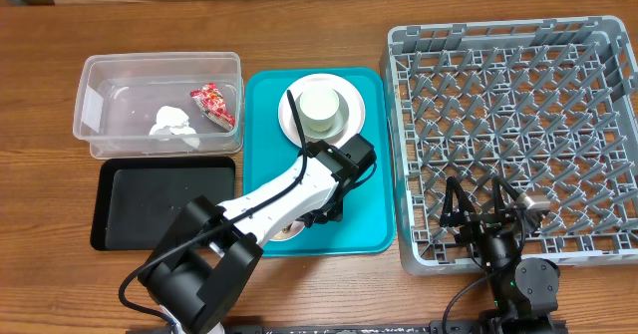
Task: Sort waste into correct bins and load items into the dishwasher
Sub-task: 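Move the left gripper to the pink plate and grip its rim, then lift the pink plate and carry it left over the black tray, then tilt the pink plate to dump food scraps onto the black tray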
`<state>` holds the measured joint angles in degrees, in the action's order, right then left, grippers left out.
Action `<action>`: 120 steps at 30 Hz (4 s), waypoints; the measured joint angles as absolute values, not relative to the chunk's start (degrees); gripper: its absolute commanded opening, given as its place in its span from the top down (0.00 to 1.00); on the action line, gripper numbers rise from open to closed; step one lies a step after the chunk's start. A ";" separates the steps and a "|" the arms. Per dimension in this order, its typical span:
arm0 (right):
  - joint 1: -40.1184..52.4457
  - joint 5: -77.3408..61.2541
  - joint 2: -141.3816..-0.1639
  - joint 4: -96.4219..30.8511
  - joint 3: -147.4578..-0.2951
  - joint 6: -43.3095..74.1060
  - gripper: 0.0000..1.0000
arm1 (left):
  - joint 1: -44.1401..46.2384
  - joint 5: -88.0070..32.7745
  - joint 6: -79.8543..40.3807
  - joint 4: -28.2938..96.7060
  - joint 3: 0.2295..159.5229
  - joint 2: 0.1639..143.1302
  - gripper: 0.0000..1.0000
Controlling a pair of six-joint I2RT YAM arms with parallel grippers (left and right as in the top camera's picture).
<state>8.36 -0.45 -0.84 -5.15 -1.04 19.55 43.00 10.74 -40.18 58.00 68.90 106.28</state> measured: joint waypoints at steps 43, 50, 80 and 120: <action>8.36 -0.45 -0.84 -5.17 -1.04 19.53 0.00 | 43.00 10.57 -40.23 59.72 70.13 106.28 0.96; 8.36 -0.45 -0.84 -5.17 -1.04 19.55 0.00 | 43.00 10.52 -40.18 59.66 70.13 106.28 0.96; 8.36 -0.45 -0.84 -5.15 -1.04 19.53 0.00 | 23.42 -16.84 -15.16 76.53 88.88 103.28 0.96; 8.36 -0.45 -0.84 -5.17 -1.04 19.57 0.00 | -40.66 -62.22 7.31 61.04 59.31 92.31 0.96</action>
